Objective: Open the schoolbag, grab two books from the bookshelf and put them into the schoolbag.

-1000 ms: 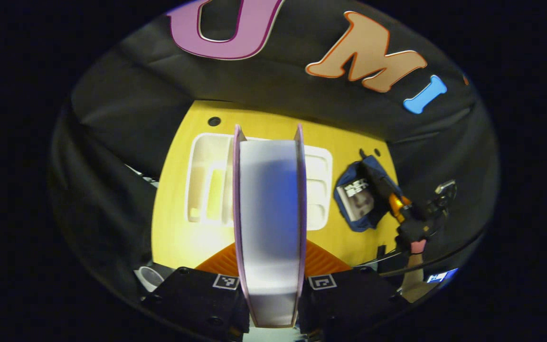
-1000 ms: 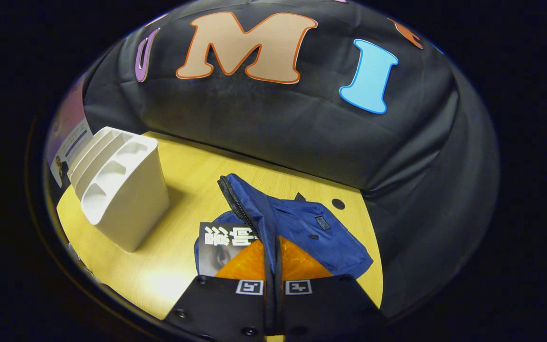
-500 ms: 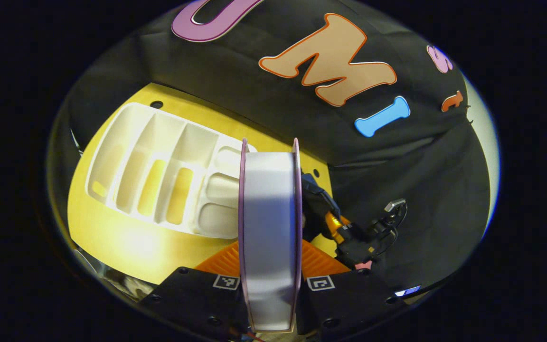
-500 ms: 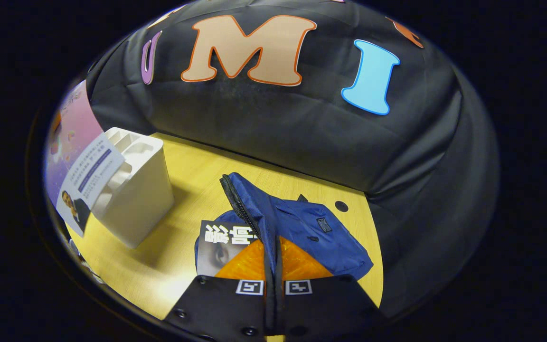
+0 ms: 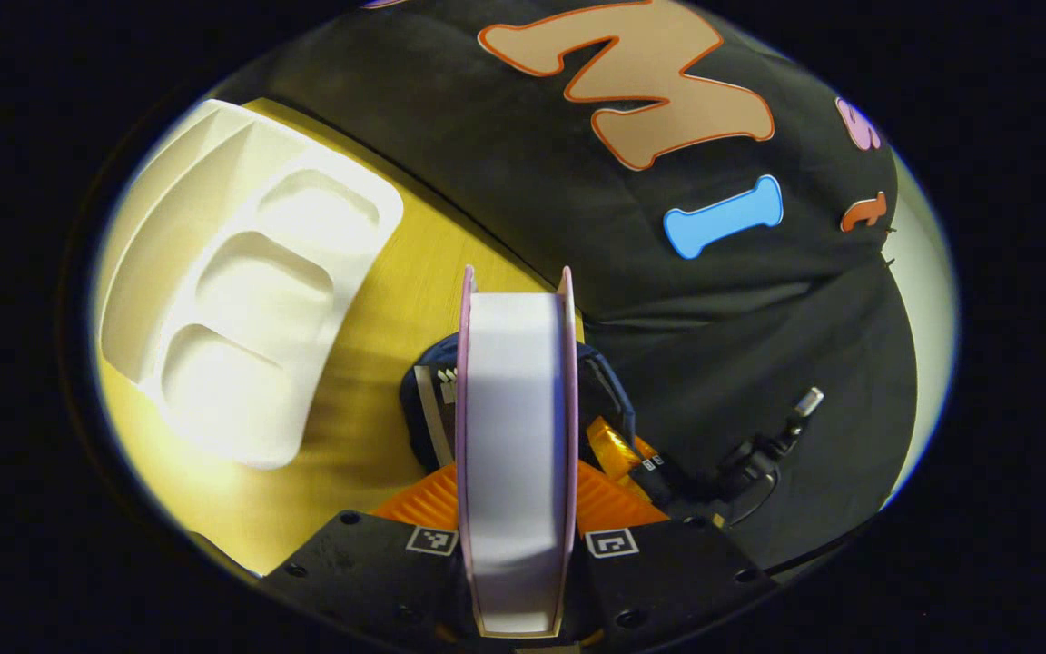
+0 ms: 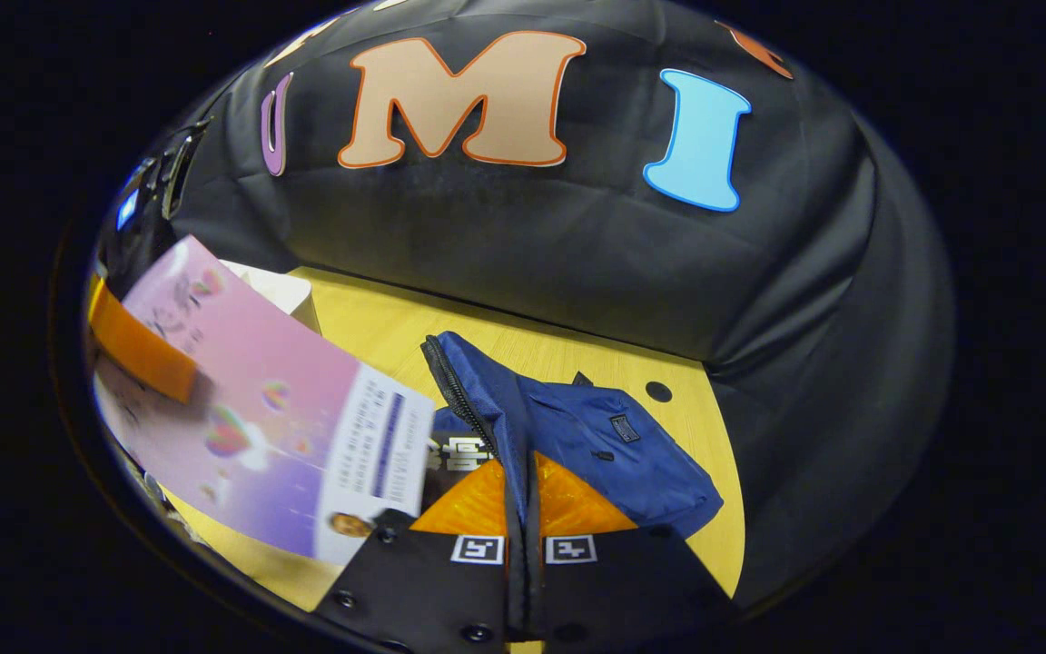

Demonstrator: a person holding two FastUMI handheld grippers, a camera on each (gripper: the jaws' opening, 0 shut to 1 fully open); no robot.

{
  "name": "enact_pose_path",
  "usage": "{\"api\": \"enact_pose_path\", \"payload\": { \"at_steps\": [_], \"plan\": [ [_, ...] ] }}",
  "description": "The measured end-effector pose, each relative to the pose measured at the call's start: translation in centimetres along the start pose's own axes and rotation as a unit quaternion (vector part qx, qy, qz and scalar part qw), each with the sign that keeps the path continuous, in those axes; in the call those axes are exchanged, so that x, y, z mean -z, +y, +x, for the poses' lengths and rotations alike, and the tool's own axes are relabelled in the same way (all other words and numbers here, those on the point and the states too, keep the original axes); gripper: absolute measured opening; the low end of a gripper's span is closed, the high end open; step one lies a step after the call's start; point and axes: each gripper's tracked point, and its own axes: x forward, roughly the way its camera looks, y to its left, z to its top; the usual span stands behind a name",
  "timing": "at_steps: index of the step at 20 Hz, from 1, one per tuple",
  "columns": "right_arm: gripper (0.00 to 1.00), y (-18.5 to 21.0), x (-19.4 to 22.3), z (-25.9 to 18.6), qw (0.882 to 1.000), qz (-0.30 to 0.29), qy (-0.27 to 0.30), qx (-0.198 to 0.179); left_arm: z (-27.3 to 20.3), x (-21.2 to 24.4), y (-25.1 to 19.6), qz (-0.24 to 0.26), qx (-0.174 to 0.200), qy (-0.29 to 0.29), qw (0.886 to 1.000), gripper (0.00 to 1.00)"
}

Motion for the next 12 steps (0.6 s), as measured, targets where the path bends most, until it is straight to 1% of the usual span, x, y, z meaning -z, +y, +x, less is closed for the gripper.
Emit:
{"api": "enact_pose_path", "payload": {
  "at_steps": [4,7,9,12],
  "plan": [
    [0.03,0.0,-0.2,-0.1,1.0,-0.001,-0.004,0.001,5.2,1.5,0.5,0.013,0.007,0.01,1.0,0.36],
    [0.02,-0.1,-0.3,-0.5,1.0,-0.004,-0.013,0.006,8.4,2.3,-0.9,0.016,0.032,0.002,0.999,0.36],
    [0.03,-0.1,-0.7,-0.7,1.0,-0.007,-0.022,0.01,10.3,2.7,-1.2,0.003,0.047,-0.006,0.999,0.35],
    [0.03,0.2,-0.7,-0.7,1.0,-0.01,-0.022,0.009,12.9,2.8,-0.5,-0.042,0.064,-0.019,0.997,0.36]
  ]
}}
